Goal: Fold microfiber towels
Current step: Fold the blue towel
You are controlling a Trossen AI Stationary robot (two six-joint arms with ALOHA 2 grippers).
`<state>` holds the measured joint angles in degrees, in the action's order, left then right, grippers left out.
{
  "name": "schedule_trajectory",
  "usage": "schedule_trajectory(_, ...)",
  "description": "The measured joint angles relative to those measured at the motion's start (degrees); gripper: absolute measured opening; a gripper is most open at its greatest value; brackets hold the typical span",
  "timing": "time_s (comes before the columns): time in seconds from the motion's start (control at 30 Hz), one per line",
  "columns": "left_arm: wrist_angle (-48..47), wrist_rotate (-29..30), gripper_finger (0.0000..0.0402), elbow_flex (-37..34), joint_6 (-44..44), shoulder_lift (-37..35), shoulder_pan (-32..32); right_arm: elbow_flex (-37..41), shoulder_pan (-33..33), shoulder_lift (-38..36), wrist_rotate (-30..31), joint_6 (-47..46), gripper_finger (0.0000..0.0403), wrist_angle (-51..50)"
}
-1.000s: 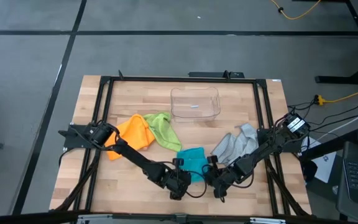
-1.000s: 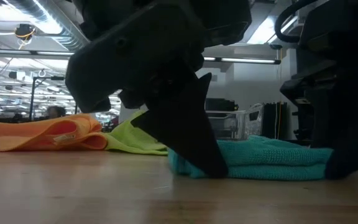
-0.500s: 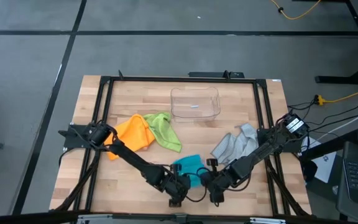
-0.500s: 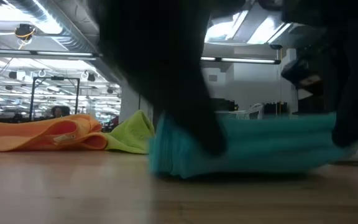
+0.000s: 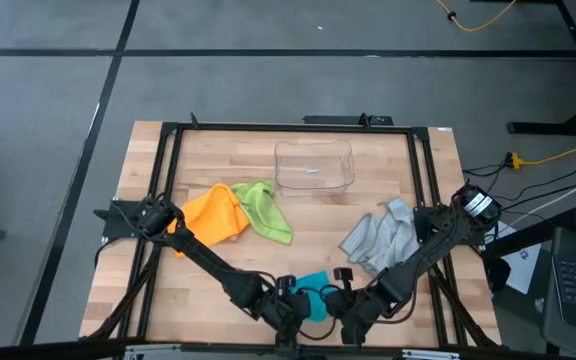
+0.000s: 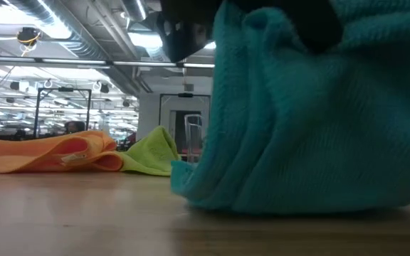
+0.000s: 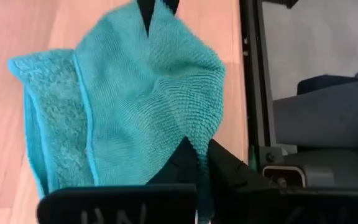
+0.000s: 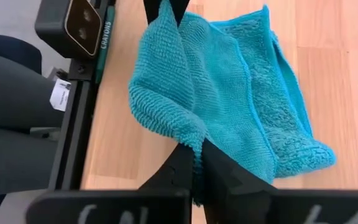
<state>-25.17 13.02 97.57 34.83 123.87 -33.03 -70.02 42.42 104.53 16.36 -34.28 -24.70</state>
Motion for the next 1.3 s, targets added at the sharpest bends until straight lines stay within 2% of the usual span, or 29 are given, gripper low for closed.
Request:
schedule_trajectory(0.2,-4.0,0.6,0.0,0.1,1.4,0.0,0.8,0.0,-1.5,0.0,0.8,0.1,0.0011,-0.3)
schedule_trajectory(0.43,-9.4,3.4,0.0,0.1,5.4,-0.1,1.3,0.1,-2.7,0.0,6.8,0.3,0.0011,-1.0)
schedule_trajectory(0.57,-10.5,4.9,0.0,0.1,5.6,-0.1,1.3,0.1,-3.7,0.0,7.2,0.3,0.0011,-1.1)
schedule_trajectory(0.77,-11.2,6.3,0.0,0.1,6.1,-0.1,1.3,0.1,-6.2,3.3,7.7,0.3,0.0011,-1.2)
schedule_trajectory(0.9,-15.6,8.5,0.0,0.1,9.3,-0.1,1.3,0.1,-7.5,5.0,9.7,0.3,0.0011,-0.9)
schedule_trajectory(1.07,-21.0,10.9,0.0,0.1,13.1,-0.1,1.3,0.1,-8.4,5.3,11.5,0.3,0.0011,-0.8)
schedule_trajectory(1.17,-22.0,12.2,0.0,0.1,13.2,-0.1,1.3,0.1,-8.9,5.4,14.1,0.3,0.0011,-0.7)
schedule_trajectory(1.3,-21.9,12.8,0.0,-1.0,13.6,-0.2,2.0,0.1,-10.0,6.0,14.5,0.3,0.0012,0.0)
